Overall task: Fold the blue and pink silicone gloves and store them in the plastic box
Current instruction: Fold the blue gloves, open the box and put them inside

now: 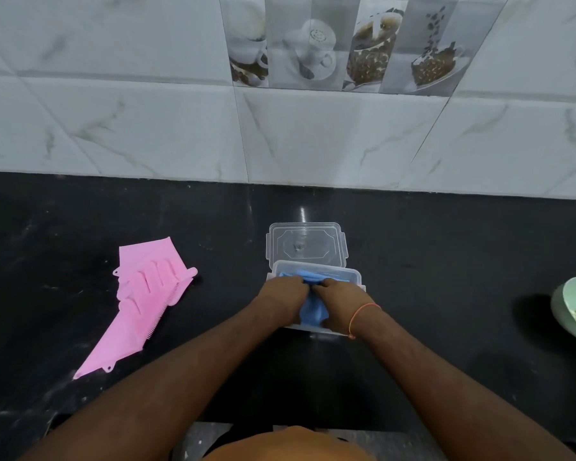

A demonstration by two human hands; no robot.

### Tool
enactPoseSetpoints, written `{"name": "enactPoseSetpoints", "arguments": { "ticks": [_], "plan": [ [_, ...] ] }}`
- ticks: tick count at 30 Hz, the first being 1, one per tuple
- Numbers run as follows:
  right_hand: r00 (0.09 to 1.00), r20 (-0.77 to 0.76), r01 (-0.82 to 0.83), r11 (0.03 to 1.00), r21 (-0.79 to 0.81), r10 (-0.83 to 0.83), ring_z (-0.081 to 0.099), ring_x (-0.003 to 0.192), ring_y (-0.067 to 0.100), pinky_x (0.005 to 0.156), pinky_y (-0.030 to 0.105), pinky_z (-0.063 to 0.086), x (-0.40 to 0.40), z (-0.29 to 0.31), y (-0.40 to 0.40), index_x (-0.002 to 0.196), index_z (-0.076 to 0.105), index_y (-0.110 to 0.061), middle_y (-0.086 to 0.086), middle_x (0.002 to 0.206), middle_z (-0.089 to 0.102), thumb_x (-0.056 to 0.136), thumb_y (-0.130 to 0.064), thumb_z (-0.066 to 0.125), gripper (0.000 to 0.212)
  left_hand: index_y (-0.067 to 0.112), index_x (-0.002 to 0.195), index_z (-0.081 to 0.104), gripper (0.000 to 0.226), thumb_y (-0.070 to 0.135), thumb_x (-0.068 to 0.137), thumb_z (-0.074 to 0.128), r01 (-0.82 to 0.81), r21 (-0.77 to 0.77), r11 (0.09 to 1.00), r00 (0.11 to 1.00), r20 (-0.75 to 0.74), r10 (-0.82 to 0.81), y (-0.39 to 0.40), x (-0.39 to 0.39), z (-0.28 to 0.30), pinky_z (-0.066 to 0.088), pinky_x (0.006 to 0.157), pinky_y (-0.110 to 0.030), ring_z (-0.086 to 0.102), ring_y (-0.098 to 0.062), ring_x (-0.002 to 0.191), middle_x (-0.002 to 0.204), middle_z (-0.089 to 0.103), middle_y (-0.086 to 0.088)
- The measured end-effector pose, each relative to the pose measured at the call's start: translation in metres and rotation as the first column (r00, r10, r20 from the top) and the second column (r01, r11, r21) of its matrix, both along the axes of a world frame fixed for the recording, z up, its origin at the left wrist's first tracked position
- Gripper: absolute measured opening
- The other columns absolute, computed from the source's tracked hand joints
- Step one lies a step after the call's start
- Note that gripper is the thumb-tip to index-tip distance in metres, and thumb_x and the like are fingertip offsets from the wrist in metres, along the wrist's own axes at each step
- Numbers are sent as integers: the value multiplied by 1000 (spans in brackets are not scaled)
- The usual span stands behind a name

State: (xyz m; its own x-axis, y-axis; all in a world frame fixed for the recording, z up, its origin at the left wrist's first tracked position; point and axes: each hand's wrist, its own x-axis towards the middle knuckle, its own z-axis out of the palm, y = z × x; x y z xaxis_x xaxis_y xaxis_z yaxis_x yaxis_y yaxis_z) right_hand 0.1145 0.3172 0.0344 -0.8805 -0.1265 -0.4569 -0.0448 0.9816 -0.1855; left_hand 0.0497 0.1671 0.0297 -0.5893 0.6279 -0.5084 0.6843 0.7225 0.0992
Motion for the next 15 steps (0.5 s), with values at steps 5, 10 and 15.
{"name": "enactPoseSetpoints", "arguments": {
  "ticks": [5, 10, 15],
  "plan": [
    [999, 48, -22, 999, 41, 20, 63, 122, 33, 107, 40, 50, -9, -5, -3, 144, 57, -22, 8, 146, 53, 86, -37, 80, 65, 10, 144, 62, 50, 30, 100, 74, 21, -61, 998, 999, 51, -18, 5, -9, -5, 51, 112, -43, 63, -31, 134, 147, 65, -11],
    [999, 11, -38, 995, 92, 37, 64, 116, 35, 105, 42, 50, -8, -7, -5, 144, 54, -21, 7, 145, 51, 84, -37, 81, 68, 9, 144, 62, 49, 30, 100, 73, 49, -64, 997, 997, 58, -46, 7, -9, -4, 51, 113, -43, 62, -31, 135, 147, 64, -12],
    [1000, -8, -4, 999, 46, 4, 64, 117, 34, 101, 43, 53, -3, -4, -3, 145, 56, -23, 7, 142, 55, 89, -22, 71, 58, 9, 135, 70, 36, 17, 99, 70, 34, 57, 998, 995, 95, -39, -1, -12, 8, 52, 105, -40, 65, -31, 127, 135, 71, -12]
  ]
}}
